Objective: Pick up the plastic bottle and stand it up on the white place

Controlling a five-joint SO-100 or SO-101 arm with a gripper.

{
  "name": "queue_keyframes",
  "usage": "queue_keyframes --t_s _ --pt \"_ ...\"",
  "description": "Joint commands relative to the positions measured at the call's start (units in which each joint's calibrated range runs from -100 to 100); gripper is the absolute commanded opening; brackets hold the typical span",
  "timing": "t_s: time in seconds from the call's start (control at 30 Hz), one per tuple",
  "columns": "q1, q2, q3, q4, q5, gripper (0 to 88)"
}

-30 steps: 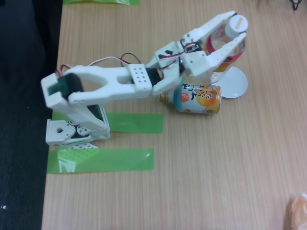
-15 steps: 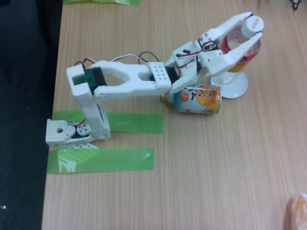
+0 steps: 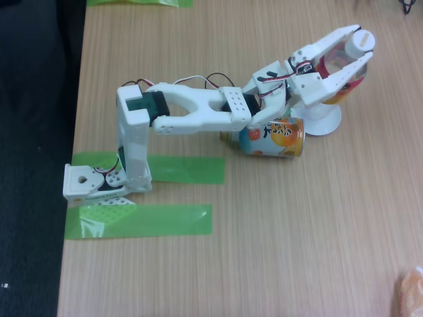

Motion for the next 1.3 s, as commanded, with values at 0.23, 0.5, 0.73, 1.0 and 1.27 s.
queue_keyframes --t_s 0.23,0.5,0.73,1.0,1.27 --pt "-0.11 3.63 -7.83 -0.96 0.26 12.5" --pt "0.12 3.97 -7.29 -0.96 0.31 12.5" --pt "0.26 4.13 -7.11 -0.96 1.88 12.5" --pt "-0.40 4.22 -5.66 -0.96 1.99 12.5" --pt "-0.40 3.38 -1.77 -0.96 1.99 12.5"
